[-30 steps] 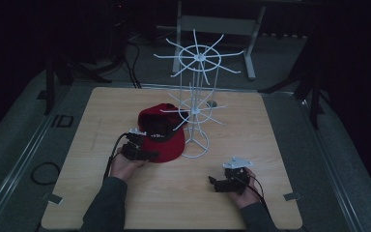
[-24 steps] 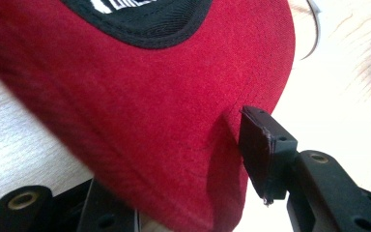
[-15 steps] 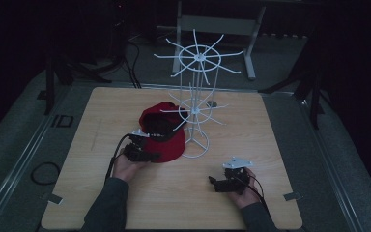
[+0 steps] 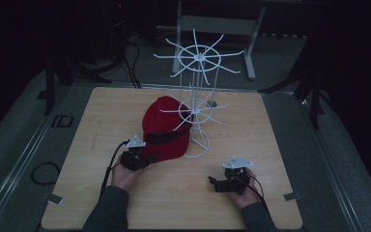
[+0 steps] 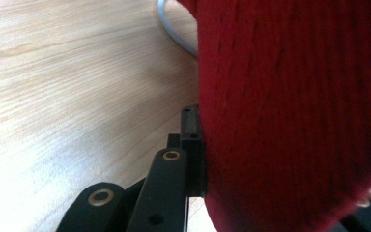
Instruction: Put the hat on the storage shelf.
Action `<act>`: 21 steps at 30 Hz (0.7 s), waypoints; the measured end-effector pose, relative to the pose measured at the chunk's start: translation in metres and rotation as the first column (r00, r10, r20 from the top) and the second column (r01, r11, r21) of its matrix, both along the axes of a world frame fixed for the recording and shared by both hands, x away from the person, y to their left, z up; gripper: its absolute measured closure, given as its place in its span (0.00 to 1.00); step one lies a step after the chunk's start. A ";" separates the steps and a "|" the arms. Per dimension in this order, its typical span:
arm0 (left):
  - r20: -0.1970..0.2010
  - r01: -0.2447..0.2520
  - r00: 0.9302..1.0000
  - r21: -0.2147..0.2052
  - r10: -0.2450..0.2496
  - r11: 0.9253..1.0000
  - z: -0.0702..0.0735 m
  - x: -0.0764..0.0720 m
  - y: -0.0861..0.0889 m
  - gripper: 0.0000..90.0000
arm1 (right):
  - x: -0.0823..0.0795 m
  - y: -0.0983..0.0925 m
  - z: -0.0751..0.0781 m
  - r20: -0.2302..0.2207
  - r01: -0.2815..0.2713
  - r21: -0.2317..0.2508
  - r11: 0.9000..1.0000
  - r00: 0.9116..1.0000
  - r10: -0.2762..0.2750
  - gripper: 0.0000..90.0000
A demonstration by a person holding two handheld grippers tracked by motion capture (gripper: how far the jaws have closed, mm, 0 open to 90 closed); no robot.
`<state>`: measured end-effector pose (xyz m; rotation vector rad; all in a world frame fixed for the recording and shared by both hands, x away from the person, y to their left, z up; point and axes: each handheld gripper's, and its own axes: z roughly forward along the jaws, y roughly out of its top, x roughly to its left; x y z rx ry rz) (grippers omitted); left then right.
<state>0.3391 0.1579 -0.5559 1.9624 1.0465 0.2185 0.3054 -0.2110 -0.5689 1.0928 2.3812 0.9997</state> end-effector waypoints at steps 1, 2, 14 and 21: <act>0.004 -0.005 1.000 -0.005 0.005 1.000 0.000 -0.001 0.000 0.95 | 0.000 0.000 0.000 0.000 0.000 0.000 1.000 1.000 0.000 0.14; 0.011 -0.006 1.000 -0.005 0.006 1.000 0.000 -0.001 0.001 0.95 | 0.000 0.000 0.000 0.000 0.000 0.000 1.000 1.000 0.000 0.14; 0.041 -0.061 0.997 -0.001 0.061 0.998 0.000 -0.001 0.007 0.95 | 0.000 0.000 0.000 0.000 -0.001 0.000 1.000 1.000 0.001 0.14; 0.069 -0.099 0.993 -0.029 0.101 0.995 0.003 0.000 0.016 0.95 | 0.000 0.000 0.000 0.000 -0.001 0.001 1.000 1.000 0.001 0.14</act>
